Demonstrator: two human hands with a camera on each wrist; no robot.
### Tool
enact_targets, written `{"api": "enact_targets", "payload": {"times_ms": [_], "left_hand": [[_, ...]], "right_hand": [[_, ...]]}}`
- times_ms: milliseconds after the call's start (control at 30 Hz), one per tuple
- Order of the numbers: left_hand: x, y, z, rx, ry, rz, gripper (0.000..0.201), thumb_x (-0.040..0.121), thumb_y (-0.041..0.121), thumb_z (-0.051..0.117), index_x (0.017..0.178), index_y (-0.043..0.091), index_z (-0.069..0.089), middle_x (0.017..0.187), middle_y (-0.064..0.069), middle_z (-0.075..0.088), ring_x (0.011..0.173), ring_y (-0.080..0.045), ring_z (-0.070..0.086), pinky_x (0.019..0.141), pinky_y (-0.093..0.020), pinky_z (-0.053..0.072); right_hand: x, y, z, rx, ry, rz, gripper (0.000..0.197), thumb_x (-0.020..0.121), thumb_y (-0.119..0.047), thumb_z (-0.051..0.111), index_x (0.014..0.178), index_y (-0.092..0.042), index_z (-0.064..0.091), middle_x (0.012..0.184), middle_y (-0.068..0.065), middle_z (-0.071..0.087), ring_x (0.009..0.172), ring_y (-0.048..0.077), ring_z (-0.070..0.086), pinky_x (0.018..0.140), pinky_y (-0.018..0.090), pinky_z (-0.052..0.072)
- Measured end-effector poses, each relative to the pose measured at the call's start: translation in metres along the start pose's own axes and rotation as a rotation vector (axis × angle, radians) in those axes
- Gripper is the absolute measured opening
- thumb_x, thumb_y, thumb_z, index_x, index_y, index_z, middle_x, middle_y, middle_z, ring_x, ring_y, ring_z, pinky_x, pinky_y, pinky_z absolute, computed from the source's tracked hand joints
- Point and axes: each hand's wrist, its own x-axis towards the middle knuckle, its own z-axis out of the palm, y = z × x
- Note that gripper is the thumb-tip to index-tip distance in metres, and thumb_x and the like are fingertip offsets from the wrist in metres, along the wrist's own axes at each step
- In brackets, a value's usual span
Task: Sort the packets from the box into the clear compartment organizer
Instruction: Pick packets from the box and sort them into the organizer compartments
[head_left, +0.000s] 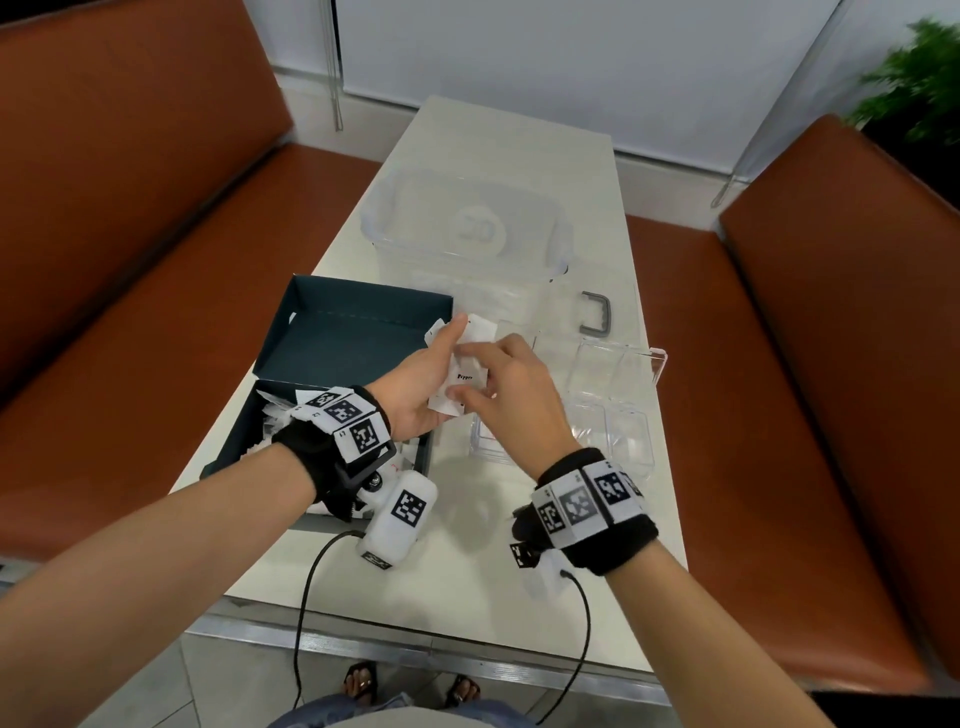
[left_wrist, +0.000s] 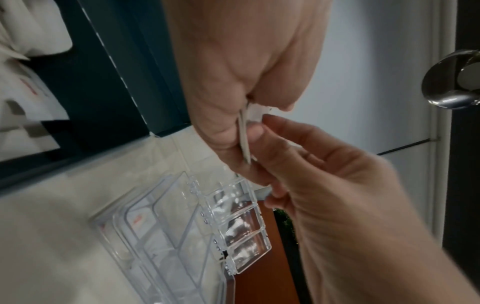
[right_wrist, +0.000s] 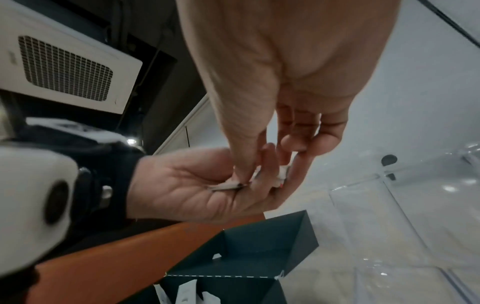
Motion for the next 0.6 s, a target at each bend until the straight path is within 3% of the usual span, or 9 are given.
{"api": "enact_targets", "payload": {"times_ms": [100,200,267,433,600], "left_hand": [[-0.002,0.001,0.003,-0.124,-0.095,-0.011,0.049,0.097,0.052,0.046,0.117,0.01,0.062,0.099,-0.01,0.071,0.085,-0.02,0.066,0.071,-0.031,0.059],[-0.004,0.0,0.003,-0.21,-0.129,0.005,0.032,0.101,0.028,0.046,0.121,0.006,0.059,0.112,-0.014,0.071,0.093,-0.022,0.071,0.078,-0.038,0.06],[-0.005,-0.001,0.002,-0.213,-0.118,0.019,0.027,0.1,0.017,0.046,0.122,0.005,0.057,0.12,-0.016,0.068,0.098,-0.026,0.07,0.074,-0.038,0.061],[-0.008,-0.001,0.003,-0.089,-0.077,0.073,0.015,0.099,0.012,0.053,0.113,0.008,0.059,0.103,-0.018,0.073,0.092,-0.032,0.072,0.067,-0.034,0.061],[-0.009,-0.001,0.004,-0.003,-0.068,0.159,0.017,0.099,0.009,0.053,0.115,0.01,0.058,0.097,-0.012,0.075,0.088,-0.03,0.073,0.067,-0.031,0.061]], "right_hand": [[0.006,0.007,0.0,0.138,0.035,0.105,0.029,0.083,-0.014,0.07,0.111,-0.011,0.064,0.101,0.001,0.046,0.077,0.013,0.056,0.075,0.031,0.055],[0.01,0.018,-0.007,0.207,0.088,0.179,0.016,0.079,-0.01,0.073,0.092,-0.011,0.064,0.093,0.002,0.056,0.074,0.009,0.055,0.067,0.007,0.045],[0.013,0.024,-0.013,0.292,0.086,0.251,0.011,0.079,-0.014,0.074,0.083,-0.017,0.064,0.083,-0.004,0.063,0.065,0.002,0.055,0.059,0.003,0.04],[0.017,0.036,-0.024,0.502,0.12,0.431,0.011,0.08,-0.016,0.076,0.076,-0.02,0.066,0.065,-0.003,0.066,0.047,0.003,0.054,0.052,0.016,0.044],[0.018,0.043,-0.027,0.721,0.187,0.599,0.005,0.083,-0.011,0.072,0.083,-0.01,0.067,0.064,0.003,0.062,0.05,0.01,0.055,0.051,0.022,0.046]]}}
